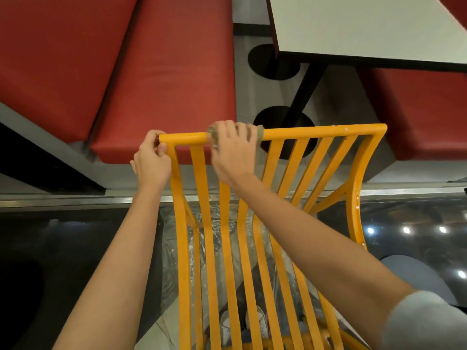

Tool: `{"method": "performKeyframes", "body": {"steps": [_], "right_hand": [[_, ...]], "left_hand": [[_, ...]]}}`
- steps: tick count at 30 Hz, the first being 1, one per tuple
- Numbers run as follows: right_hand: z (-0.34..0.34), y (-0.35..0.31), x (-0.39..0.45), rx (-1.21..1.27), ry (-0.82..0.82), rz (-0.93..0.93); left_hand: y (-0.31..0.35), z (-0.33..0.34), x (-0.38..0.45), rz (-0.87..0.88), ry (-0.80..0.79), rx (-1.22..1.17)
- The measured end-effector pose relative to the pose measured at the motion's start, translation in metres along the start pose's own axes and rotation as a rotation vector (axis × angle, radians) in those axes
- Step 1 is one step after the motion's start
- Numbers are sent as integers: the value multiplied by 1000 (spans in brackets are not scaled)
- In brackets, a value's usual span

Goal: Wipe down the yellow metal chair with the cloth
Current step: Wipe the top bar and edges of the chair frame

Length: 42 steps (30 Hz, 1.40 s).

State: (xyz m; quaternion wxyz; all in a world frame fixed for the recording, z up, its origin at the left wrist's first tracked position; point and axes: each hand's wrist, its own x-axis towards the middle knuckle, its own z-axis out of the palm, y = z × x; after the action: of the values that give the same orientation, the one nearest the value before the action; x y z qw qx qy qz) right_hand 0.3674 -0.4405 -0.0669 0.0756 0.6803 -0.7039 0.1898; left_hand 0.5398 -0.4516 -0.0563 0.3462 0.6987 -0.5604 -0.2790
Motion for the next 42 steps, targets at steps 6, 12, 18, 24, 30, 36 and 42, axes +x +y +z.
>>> {"method": "performKeyframes", "body": {"steps": [6,12,18,24,30,36,42], "right_hand": [[15,-56,9,44,-70,-279],[-10,74,-3,-31,58,-230],[-45,188,-15,-65,38,49],[-17,94,-5,65,70,3],[-31,143,-7,12,42,-185],[-62,245,-12,-15,35,68],[-104,253,19,622,335,408]], "left_hand": [[1,1,2,-51,21,-5],[-2,1,3,-71,-18,-3],[-1,1,4,-63,-32,-6],[-4,-6,11,-1,-98,64],[-3,-9,15,10,-113,54],[8,1,0,-129,32,-110],[77,49,-30,163,195,216]]}}
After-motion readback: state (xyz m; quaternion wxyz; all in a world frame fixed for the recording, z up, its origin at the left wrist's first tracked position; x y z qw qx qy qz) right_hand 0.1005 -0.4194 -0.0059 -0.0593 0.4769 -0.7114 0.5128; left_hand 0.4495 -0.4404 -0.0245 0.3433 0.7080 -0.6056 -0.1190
